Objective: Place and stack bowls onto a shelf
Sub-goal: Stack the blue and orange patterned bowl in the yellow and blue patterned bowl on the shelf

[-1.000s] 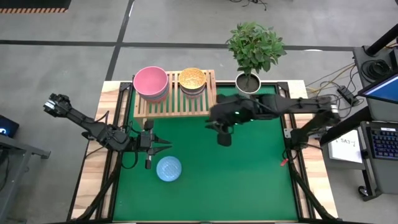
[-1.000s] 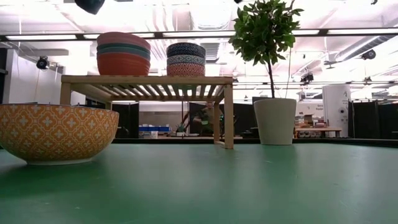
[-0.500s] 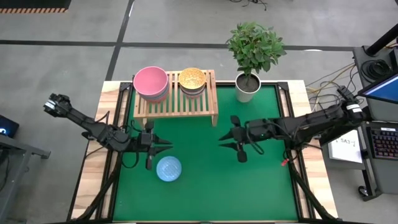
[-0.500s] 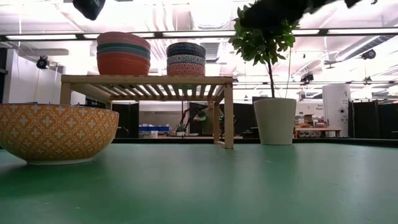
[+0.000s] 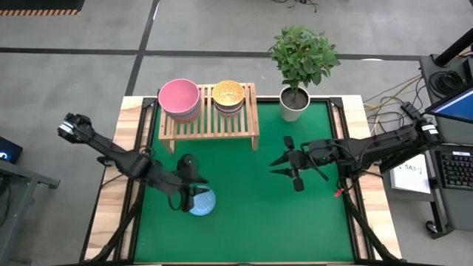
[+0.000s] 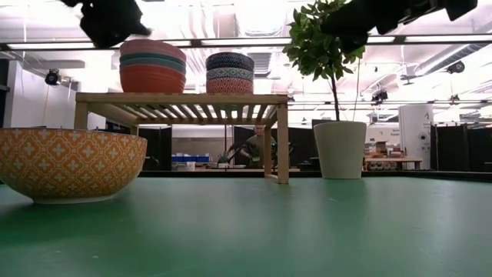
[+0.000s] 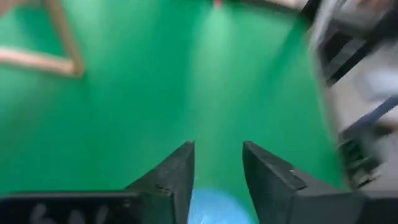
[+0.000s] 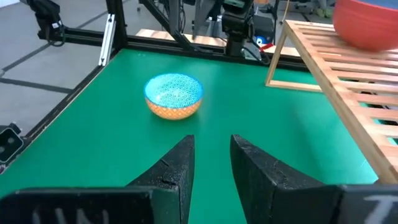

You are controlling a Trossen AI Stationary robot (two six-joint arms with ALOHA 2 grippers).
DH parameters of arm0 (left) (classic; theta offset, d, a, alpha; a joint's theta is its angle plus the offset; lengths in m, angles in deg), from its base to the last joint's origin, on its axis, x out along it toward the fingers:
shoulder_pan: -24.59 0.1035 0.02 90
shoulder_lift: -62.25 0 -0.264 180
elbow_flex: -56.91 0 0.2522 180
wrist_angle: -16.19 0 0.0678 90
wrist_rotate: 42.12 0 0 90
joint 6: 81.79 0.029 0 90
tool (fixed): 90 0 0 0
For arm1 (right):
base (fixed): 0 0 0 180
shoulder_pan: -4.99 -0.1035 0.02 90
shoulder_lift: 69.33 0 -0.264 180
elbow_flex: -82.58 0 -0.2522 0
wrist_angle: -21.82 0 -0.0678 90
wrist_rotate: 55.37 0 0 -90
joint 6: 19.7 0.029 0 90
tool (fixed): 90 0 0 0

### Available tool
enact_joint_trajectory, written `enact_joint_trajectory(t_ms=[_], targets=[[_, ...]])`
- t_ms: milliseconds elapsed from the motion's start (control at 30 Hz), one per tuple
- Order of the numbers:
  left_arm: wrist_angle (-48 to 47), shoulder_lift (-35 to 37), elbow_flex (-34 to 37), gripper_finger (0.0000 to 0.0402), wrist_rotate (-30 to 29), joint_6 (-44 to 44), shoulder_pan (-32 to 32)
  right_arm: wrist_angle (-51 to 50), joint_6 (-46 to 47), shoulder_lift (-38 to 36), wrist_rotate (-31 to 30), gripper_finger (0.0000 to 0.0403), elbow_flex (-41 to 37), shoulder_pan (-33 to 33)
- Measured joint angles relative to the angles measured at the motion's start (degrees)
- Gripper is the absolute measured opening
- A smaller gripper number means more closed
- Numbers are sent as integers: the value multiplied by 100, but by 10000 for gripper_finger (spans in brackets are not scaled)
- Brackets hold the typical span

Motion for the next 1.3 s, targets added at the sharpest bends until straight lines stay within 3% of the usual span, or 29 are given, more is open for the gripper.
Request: enact_joint_trajectory(t_ms=[167, 300, 433, 633, 1000, 1300], targets=[[-2070, -796, -885, 156, 2, -517, 1, 9, -36, -89, 4, 93, -90, 0], [-2686, -1251, -1047, 162, 246, -533, 70, -7, -58, -73, 4, 93, -142, 0], [-2619, -1456, -800, 153, 844, -595, 275, -4, -67, -61, 7, 93, -187, 0], [-1744, -1503, -154, 136, 1139, -594, 540, 10, -76, -69, 7, 93, -230, 0], [-620, -1491, 718, 110, 1202, -801, 651, 4, 12, -68, 7, 93, -246, 2], [-652, -1473, 557, 113, 1209, -935, 651, 6, 12, -67, 2, 93, -246, 2]])
